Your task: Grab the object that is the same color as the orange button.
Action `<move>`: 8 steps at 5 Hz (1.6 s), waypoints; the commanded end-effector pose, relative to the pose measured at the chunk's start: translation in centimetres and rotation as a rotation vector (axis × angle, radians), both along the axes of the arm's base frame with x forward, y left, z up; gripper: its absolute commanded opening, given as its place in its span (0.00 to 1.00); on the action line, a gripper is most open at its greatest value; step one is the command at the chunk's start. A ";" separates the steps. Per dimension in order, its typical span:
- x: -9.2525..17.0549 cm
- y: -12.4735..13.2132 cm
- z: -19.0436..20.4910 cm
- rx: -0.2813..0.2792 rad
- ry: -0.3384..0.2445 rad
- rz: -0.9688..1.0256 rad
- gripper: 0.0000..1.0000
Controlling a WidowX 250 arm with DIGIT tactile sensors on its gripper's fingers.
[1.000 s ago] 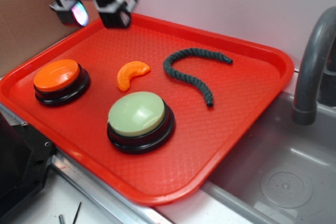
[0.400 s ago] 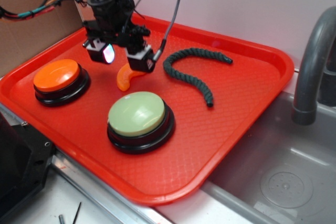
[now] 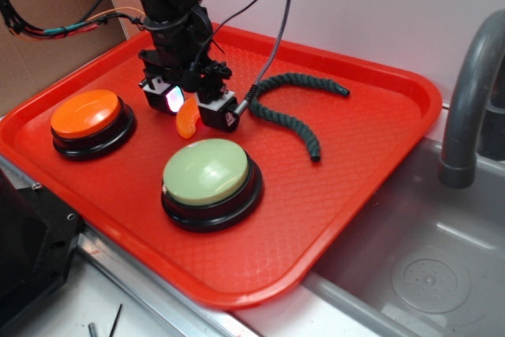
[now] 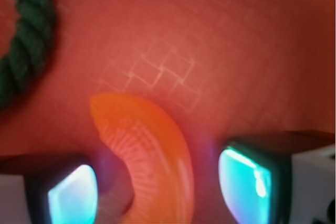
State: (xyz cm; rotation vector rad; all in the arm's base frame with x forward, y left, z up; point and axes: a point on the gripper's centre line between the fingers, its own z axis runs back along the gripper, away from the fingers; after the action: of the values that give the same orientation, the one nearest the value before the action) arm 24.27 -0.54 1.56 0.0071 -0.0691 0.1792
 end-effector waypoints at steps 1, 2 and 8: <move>0.6 0.3 -0.1 -0.038 -0.004 -0.013 0.00; 0.9 0.4 0.1 -0.005 0.004 0.003 0.00; -1.1 5.1 20.5 -0.059 -0.147 0.231 0.00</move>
State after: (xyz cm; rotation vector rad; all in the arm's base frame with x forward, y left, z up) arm 23.24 4.15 20.20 -0.0544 -0.1318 0.4134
